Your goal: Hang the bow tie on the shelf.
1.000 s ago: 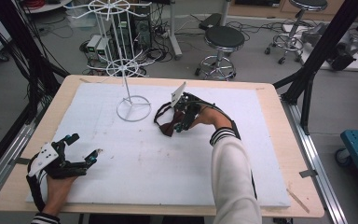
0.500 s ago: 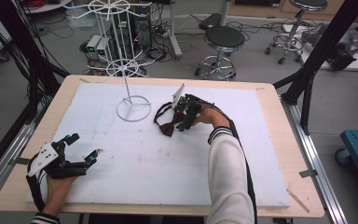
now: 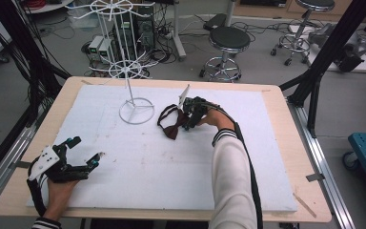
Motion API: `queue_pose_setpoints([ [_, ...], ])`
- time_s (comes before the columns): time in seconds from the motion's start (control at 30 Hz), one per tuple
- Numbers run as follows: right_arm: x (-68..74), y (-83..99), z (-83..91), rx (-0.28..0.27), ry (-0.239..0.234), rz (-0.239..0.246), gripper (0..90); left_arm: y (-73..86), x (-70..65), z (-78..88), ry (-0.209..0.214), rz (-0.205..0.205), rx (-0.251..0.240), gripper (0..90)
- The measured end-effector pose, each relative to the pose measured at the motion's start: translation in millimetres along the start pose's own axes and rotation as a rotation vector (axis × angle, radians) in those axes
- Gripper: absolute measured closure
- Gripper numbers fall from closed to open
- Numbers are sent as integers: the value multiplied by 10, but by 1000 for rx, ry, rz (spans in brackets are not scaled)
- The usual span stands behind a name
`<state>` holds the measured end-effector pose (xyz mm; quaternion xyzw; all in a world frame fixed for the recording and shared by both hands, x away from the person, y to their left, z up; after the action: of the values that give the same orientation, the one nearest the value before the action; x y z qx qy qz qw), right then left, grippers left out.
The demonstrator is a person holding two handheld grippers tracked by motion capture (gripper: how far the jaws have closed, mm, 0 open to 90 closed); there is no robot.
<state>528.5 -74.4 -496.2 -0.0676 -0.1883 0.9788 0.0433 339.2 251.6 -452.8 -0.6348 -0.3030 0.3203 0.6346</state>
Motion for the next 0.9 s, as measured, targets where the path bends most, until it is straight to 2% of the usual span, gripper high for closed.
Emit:
queue_pose_setpoints([
  [0.07,-1,1,-5,-1,-12,-15,444,-1,-1,-1,-1,0,-2,17],
  [0.2,17,-1,4,5,-41,-30,617,-1,-1,-1,-1,0,-2,17],
  [0.37,71,-14,11,16,-74,7,798,-1,-1,0,0,-1,-3,17],
  [0.5,80,-21,12,24,-71,24,829,-1,2,1,0,0,-2,17],
  [0.6,87,-25,16,26,-69,15,830,-1,3,2,1,1,-1,17],
  [0.83,109,-45,26,17,-76,14,830,-1,4,1,0,2,-1,17],
  [0.9,115,-69,52,-3,-73,18,830,-1,8,2,-1,3,-2,17],
])
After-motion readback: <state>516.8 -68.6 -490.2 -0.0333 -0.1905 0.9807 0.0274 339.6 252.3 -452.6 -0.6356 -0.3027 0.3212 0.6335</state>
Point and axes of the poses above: each handheld gripper's, and its own axes: z roughly backward along the jaws, y roughly out of its underside, x roughly to its left, the point moved 9 cm from there along -z, roughly forward along the jaws, and after that the axes turned 1 degree about x, right-handed, at the moved point
